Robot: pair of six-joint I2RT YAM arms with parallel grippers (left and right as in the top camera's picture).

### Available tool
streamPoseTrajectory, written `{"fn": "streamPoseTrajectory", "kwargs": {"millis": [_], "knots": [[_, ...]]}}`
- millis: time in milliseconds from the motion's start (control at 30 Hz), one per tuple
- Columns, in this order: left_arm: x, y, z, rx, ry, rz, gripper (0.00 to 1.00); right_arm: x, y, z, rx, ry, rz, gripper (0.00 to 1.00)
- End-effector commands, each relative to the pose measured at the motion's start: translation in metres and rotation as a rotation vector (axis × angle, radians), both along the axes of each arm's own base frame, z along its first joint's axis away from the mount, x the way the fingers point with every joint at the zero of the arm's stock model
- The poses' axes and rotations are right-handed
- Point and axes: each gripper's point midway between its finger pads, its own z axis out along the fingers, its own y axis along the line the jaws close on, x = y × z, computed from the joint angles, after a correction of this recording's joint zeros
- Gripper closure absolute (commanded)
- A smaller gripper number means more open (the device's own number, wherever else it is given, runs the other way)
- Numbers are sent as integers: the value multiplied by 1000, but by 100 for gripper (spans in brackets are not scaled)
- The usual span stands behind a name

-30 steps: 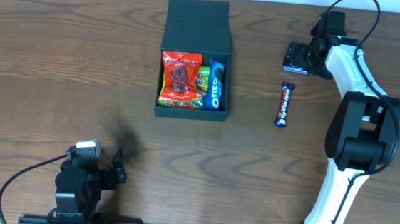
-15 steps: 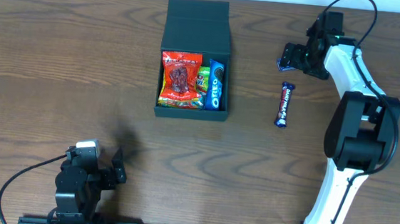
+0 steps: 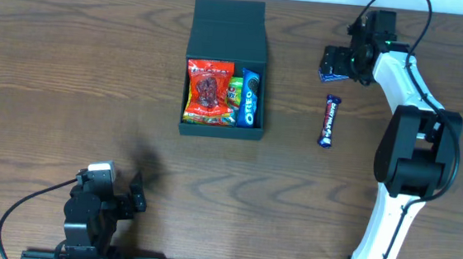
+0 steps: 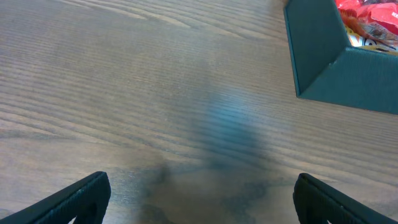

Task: Pack container
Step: 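Lower the right gripper and grasp the Eclipse tin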

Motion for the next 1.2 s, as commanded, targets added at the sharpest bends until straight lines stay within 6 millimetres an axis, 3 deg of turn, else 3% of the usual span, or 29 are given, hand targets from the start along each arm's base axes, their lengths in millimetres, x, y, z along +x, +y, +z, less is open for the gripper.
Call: {"fn": "streamPoseTrajectory", "kwargs": {"millis": [0, 333, 600, 900, 1167], "knots": [[-1, 2, -3, -6, 7, 17, 5, 1, 18, -1, 31, -17, 124, 1], [-1, 2, -3, -6, 7, 17, 5, -8, 4, -11, -71, 27, 143, 1], [-1, 2, -3, -6, 7, 17, 5, -10, 3, -23, -72, 47, 142, 1], [-1, 2, -3, -6, 7, 17, 5, -7, 1, -23, -97, 36, 158, 1], [-1, 2, -3, -6, 7, 17, 5, -6, 1, -23, -102, 30, 162, 17]]}}
